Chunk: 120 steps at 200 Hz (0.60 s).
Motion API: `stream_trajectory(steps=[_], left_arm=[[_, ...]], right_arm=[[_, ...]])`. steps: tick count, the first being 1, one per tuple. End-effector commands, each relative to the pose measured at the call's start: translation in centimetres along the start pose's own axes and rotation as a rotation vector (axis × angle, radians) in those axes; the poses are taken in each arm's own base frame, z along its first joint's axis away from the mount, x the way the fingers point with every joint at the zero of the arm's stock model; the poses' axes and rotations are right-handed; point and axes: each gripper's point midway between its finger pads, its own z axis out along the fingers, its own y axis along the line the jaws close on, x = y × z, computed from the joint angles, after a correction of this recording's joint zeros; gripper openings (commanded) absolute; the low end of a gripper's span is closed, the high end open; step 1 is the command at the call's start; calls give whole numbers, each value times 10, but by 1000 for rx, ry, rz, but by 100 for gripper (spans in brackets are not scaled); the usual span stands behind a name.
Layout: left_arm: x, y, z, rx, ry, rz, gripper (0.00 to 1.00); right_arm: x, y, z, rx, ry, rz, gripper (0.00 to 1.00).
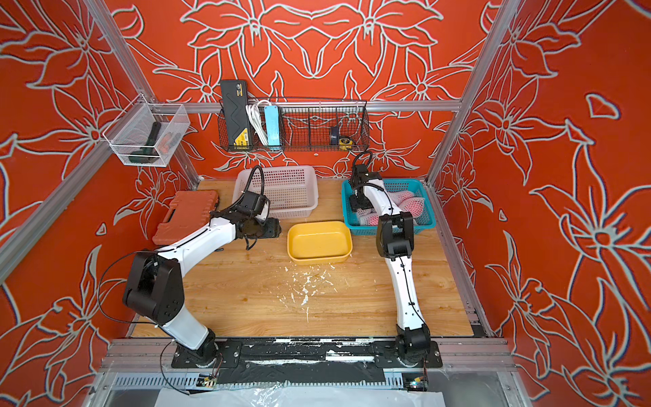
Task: Remove foam nets from apples
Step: Pick up the apple from the basket.
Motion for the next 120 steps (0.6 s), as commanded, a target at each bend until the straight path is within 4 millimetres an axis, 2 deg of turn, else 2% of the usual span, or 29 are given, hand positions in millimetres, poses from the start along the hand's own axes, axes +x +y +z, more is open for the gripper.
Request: stream_trajectory(steps=[1,28,45,69,95,104,120], left_arm=[[-6,1,-15,10,-37,13,68],[-6,1,-23,18,-54,19,68],[-5,1,-27,25,-67,25,74],[-3,1,-34,33,-83,30,76],[0,0,-44,49,-108,32,77],[1,1,-48,50,-113,33,77],[5,1,-54,62,-124,38,77]], right_arm=[[-24,-4,-50,14,-128,13,62],[-34,-9,-84,18,-209,19,61],[-39,-9,-104,6,-259,25,60],[-42,-7,-133,-24,-321,18,59],[-35,2,-163,-47,-381,-22,59],[-32,6,-180,-57,-416,-37,59],[-17,15,-200,-79,-451,-69,59]])
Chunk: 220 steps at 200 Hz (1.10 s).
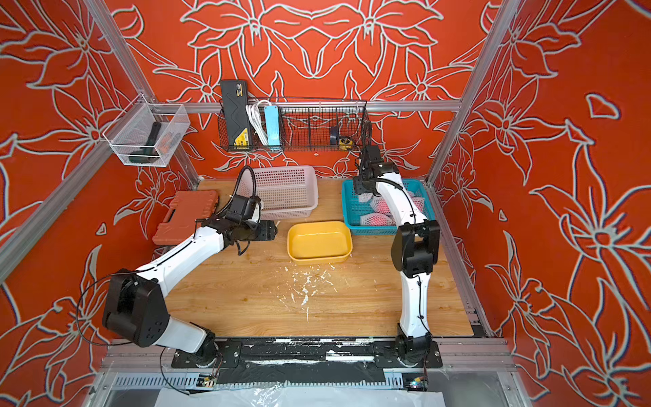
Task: Remove foam nets from apples
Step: Pick up the apple from the basket, then place the apple at the center of the board.
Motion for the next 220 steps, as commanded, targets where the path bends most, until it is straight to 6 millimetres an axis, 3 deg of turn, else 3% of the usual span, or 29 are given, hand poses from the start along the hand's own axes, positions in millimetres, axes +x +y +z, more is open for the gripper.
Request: stream_trajectory(steps=[1,36,92,123,139,180,220], left_arm=[[-1,-3,-15,30,-37,16,77],[13,-6,-26,71,-33,25,78],[38,-9,-43,128,-44,31,82],[53,-13,-45,183,-32,19,83],[59,-13,-45,192,-24,12,84],[74,-11,-43,204,0,-6,84],[84,-12,-38,245,-20,10,84]], right_arm=[[-4,21,-36,-59,-86,-58,59],[37,62,-82,-173,-148,-157,59],[160,151,-130,-461,-240,-403,57],[208,184,-152,-596,-324,-548,57],[227,196,-153,-630,-337,-633,59],[269,217,-130,-666,-225,-828,61],[287,233,-111,-690,-175,-949,65]])
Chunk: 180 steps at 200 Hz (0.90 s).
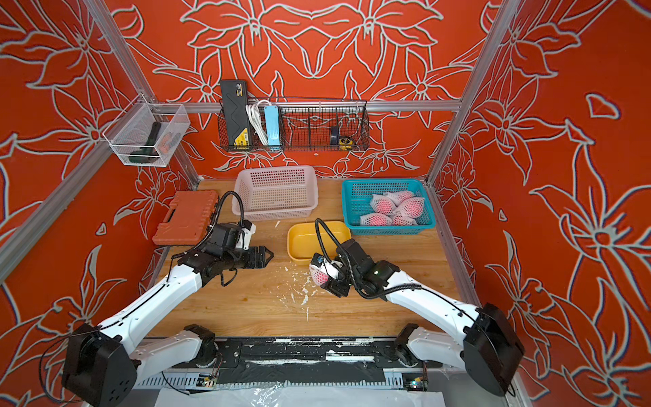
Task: Remove foam nets from apples
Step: Place the apple at the center of the board.
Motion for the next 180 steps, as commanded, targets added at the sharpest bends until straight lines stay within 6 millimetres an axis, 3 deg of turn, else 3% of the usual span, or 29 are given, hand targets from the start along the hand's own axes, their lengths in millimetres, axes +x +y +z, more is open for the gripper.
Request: stream_trajectory(steps=[1,58,118,151,163,180], left_arm=[[-1,-9,0,59,-33,22,84],[17,-23,14,175,50,14,82],[34,-17,26,170,114,-7,80],[43,-24,29,217,160,-21,77],[48,-26,31,234,185,-27,74],[55,-29,34,258,223,-43,71]], right_arm=[[-1,4,11,-20,-1,-109,65],[17,6,32,-66,108,-195,75],[23,-1,48,-80,182,-227,82],[24,-1,49,-79,188,-235,88],[23,-1,47,-76,180,-233,98],[24,-1,45,-72,175,-228,99]])
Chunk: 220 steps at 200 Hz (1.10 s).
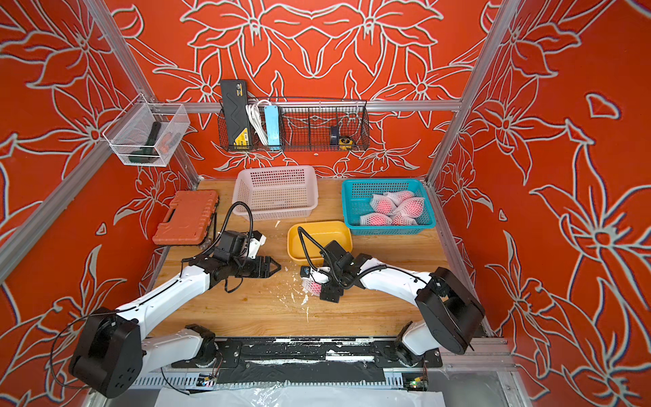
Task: Remove foam nets from apples
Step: Place the apple at the center of the board, then remove the foam net from the apple.
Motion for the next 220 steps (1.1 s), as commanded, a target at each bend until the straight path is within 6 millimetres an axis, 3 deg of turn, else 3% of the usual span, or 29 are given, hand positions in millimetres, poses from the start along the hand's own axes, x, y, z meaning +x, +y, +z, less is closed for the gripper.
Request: stream_trajectory(steps=[1,82,111,138,169,220], left_arm=[[10,-9,6,64,54,-5,70],[31,-23,26,181,183,-45,55],[38,-30,37,226,234,-58,51],[40,-40,45,272,269,-53,49],[37,-52,58,333,318,-54,48],[43,-61,72,370,355,-40,47]], right_arm=[[-3,1,-6,7,-8,-27,99],[2,-3,-31,79,14,-15,94],[10,-1,-29,82,34,-19,87],[13,-2,-27,94,39,-25,73],[16,-2,-28,100,49,-46,66],[19,-1,-21,88,66,-30,65]])
